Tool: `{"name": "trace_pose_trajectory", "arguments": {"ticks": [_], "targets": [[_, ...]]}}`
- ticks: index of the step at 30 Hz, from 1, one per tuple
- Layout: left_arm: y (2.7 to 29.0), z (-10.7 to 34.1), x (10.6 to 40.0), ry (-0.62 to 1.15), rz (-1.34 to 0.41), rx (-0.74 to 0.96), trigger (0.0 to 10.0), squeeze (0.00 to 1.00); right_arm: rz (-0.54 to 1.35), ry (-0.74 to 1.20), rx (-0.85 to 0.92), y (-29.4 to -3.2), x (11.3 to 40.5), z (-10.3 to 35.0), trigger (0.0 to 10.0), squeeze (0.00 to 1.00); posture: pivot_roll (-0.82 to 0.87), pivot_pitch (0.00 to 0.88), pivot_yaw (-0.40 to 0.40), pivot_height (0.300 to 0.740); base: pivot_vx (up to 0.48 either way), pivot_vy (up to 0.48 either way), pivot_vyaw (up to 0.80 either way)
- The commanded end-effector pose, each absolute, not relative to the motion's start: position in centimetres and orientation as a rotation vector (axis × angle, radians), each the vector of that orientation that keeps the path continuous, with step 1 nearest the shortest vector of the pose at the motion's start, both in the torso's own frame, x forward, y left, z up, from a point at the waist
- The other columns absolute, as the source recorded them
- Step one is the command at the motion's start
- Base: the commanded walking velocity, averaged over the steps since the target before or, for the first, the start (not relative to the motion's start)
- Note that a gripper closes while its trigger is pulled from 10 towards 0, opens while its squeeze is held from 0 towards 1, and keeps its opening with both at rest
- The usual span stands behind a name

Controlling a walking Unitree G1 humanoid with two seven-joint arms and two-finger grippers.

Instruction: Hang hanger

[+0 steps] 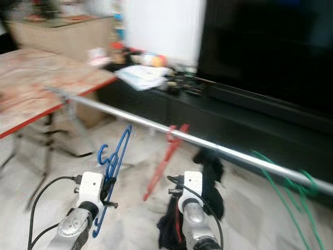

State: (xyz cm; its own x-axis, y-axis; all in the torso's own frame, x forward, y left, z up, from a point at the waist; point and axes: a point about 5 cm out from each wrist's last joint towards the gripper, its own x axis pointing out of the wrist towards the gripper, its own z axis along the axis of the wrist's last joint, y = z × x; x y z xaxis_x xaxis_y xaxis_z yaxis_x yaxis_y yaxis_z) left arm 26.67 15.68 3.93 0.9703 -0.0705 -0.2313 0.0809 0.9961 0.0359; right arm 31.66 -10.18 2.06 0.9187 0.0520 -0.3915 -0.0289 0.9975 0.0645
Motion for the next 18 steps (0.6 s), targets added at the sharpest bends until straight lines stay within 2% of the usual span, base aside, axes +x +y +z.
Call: {"name": "trace_pose_trajectory", "arguments": {"ticks": [1,10,11,12,13,15,18], "targets": [[15.5,5.1,27.5,0.186,-0.081,0.042,10.0,0.0,0.042,0.487,0.077,-9.8,30.3,0.4,10.0,0.0,-0.04,0.013,0.038,0.74,-0.247,0.0,0.0],[15.6,5.3,27.7,0.197,-0.065,0.034,10.0,0.0,0.036,0.423,0.086,-10.3,30.7,1.0,10.0,0.0,-0.05,0.018,0.037,0.74,0.0,0.0,0.0],[15.6,5.3,27.7,0.198,-0.064,0.034,10.0,0.0,0.004,0.267,0.086,-15.5,31.1,2.5,10.0,0.0,-0.05,0.021,0.036,0.74,0.0,0.0,0.0],[15.6,5.3,27.8,0.199,-0.064,0.034,10.0,0.0,-0.002,0.211,0.073,-17.3,31.1,3.3,10.0,0.0,-0.05,0.021,0.034,0.74,0.0,0.0,0.0],[15.6,5.3,27.8,0.199,-0.064,0.034,10.0,0.0,-0.002,0.211,0.073,-17.3,31.1,3.3,10.0,0.0,-0.05,0.021,0.034,0.74,0.0,0.0,0.0],[15.6,5.3,27.9,0.202,-0.064,0.035,10.0,0.0,-0.001,0.122,0.047,-18.9,32.0,5.3,10.0,0.0,-0.05,0.024,0.032,0.74,0.0,0.0,0.0],[15.6,5.3,27.9,0.203,-0.065,0.034,10.0,0.0,0.005,0.055,0.019,-19.3,33.4,7.5,10.0,0.0,-0.06,0.021,0.028,0.74,0.0,0.0,0.0]]}}
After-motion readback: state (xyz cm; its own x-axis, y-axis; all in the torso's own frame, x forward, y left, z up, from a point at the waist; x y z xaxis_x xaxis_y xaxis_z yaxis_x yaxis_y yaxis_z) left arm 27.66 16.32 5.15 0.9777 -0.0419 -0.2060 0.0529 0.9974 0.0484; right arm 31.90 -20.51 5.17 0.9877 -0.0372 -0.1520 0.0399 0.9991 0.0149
